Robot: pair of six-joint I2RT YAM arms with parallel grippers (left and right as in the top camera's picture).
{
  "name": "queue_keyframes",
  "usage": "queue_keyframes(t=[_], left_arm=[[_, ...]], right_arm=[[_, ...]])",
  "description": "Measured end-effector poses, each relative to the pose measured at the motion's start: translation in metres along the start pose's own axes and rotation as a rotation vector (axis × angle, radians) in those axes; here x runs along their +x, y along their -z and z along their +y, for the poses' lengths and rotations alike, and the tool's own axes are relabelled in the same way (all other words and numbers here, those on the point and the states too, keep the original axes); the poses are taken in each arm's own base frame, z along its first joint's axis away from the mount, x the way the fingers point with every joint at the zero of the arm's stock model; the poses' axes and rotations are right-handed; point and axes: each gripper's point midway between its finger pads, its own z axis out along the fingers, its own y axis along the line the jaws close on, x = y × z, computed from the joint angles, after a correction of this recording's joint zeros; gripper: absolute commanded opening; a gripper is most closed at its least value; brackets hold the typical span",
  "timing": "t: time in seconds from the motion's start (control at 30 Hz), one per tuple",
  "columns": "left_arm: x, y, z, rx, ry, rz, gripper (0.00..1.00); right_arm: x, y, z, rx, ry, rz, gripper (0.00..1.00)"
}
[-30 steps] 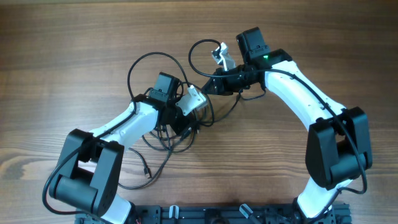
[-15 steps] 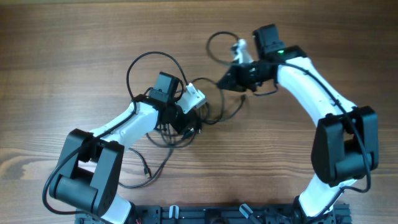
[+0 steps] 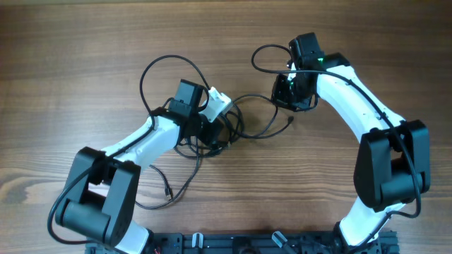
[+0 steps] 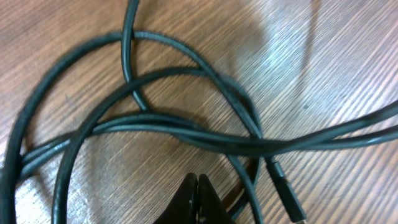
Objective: Untangle cables
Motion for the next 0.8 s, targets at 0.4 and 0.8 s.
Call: queue_keyframes(t=[0.4,0.8], left_arm=[[-0.018,0.022,-0.017,0.067,0.67,-0.051,0.27],[-0.015,0.015,-0.019,0.03,1.163,-0.036,0.29]], right_arm=[[0.01,-0.01,0.002,0.015,0.022,0.033,0.04],[0.01,-0.01,0.002,0.015,0.04,0.034,0.04]])
